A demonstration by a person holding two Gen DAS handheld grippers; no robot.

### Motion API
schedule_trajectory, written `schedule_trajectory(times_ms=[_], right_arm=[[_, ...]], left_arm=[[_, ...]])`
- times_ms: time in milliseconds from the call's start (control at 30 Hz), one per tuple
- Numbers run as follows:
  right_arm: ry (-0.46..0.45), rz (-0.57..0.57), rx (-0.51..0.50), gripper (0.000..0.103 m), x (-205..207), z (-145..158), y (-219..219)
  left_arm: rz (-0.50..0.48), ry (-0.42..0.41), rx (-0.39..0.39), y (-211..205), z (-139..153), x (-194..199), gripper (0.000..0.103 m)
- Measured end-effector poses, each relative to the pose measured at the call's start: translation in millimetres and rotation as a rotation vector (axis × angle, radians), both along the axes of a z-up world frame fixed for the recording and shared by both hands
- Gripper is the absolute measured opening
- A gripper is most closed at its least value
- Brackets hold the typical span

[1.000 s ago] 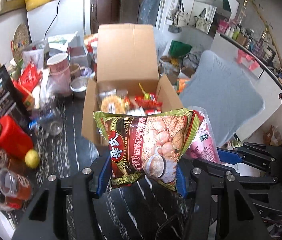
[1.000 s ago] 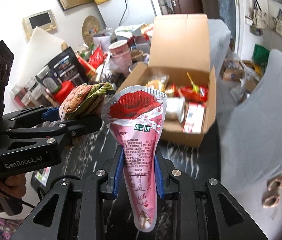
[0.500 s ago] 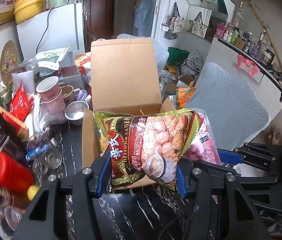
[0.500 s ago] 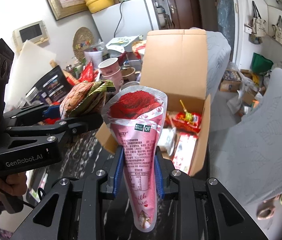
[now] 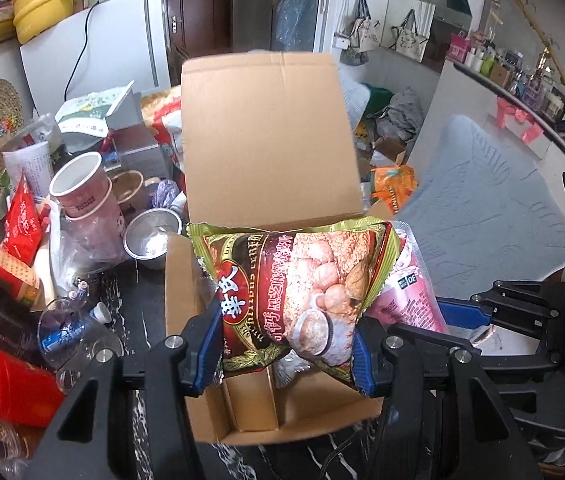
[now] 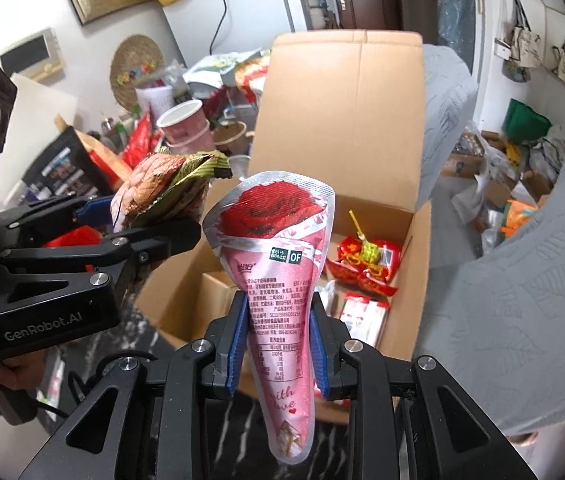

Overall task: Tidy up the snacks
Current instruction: 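Lower the nut bag and pink cone bag into the box and open both tools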

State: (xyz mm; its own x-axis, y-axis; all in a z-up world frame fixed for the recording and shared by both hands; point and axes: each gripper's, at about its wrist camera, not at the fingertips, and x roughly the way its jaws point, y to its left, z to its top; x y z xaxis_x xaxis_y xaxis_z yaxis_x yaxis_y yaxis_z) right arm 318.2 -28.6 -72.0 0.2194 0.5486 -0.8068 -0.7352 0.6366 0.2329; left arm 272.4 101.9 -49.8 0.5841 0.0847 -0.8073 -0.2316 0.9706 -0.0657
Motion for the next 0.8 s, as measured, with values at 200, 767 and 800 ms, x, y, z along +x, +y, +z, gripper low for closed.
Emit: schedule_trajectory(times_ms=[200,767,800], right_arm=[[0.049,-0.008,-0.045,0.028,17,-35,16],[0.168,-0.085,-0.141,0.029,34,-93,25],[0.166,-0.092,-0.147,0.029,34,-95,25]], left_arm=[[0.022,0.061,-0.012,10,-34,18,0.053],[0.039,0.217,0.001,15,-101,37,0.053],[0.033,0.22,0.015,13,-102,38,0.053]])
